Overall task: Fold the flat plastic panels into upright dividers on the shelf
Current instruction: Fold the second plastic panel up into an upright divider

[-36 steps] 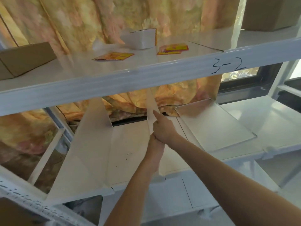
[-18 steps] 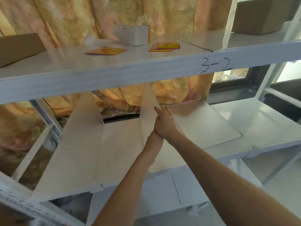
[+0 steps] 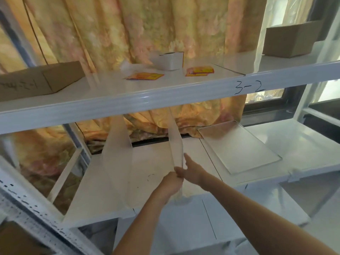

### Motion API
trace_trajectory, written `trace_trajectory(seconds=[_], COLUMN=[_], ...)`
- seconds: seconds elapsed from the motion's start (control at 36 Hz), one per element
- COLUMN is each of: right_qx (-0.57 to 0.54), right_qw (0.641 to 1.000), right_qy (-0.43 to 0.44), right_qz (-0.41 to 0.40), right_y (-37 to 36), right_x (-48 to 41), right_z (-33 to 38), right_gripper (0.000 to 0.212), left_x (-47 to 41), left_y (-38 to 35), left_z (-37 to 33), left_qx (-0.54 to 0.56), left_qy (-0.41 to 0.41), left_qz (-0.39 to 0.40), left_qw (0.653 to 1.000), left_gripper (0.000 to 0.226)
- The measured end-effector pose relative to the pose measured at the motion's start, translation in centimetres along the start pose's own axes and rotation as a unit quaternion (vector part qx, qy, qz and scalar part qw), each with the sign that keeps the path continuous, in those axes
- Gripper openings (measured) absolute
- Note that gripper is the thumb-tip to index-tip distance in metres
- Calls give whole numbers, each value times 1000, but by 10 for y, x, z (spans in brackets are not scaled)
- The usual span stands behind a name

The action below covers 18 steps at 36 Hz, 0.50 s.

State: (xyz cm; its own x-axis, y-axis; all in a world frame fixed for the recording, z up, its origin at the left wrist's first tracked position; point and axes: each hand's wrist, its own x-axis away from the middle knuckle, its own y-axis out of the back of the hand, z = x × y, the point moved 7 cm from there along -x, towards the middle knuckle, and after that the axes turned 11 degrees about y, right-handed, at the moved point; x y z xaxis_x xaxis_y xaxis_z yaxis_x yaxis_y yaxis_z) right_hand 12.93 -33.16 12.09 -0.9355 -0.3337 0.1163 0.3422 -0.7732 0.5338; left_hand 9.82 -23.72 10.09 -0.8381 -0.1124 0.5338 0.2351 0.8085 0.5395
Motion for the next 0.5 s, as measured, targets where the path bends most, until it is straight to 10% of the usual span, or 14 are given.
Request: trace_trajectory(seconds=[0.22,0.5], right_qx=[66,137], right_qw=[995,988], right_qy=[-19,16], right_qz=[75,65], right_y=[-18,26], right_x=[27,33], right_z=[-34,-63], right_gripper=[31,25], left_x=[-5,-8], left_y=[-33,-80], left_z=[10,-20], left_qx=[-80,-86], left_qy=[12,10], left_qz=[47,34], left_qw=[996,996], left_gripper=[38,37])
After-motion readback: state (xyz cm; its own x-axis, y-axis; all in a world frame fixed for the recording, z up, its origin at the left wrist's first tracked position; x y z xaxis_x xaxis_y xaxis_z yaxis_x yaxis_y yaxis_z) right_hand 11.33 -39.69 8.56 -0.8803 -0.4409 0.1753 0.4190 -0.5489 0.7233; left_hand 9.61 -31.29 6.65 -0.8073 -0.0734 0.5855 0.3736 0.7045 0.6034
